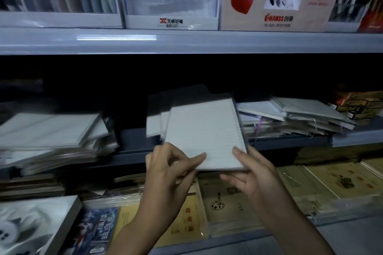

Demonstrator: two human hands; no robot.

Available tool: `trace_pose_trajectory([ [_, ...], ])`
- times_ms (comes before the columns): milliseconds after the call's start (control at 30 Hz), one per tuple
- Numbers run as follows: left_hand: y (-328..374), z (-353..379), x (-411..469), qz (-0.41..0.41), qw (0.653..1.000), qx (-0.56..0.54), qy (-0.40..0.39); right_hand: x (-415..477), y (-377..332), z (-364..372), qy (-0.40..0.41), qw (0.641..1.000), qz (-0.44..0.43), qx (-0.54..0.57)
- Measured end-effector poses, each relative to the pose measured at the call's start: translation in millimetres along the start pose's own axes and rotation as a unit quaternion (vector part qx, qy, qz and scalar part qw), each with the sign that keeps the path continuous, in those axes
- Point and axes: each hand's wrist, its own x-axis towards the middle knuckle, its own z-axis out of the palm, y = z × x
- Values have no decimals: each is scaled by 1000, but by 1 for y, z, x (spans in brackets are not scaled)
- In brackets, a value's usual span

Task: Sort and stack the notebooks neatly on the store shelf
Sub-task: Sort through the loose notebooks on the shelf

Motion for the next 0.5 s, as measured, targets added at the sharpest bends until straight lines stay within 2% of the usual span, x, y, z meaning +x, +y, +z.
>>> trace_pose_trajectory([
  [100, -4, -22, -3, -45, 996, 1, -79, -6, 1, 1, -45, 998, 12, 35],
  [167, -8, -38, -5, -138, 983, -40, -116, -10, 6, 3, -59, 996, 23, 69],
  [233, -13, -51, -7, -236, 962, -103, -88, -11, 12, 5, -65, 993, 26, 92],
  [300, -16, -65, -8, -349, 920, -173, -33, -13, 16, 10, -81, 992, 18, 96],
  [367, -19, -77, -8, -431, 859, -273, -23, -14, 19, 18, -81, 991, 9, 102],
  [433, -19, -88, -9, -455, 815, -355, -46, -15, 22, 27, -79, 990, 7, 117],
  [500, -18, -99, -10, -435, 816, -379, -42, -15, 27, 38, -84, 988, 20, 131],
])
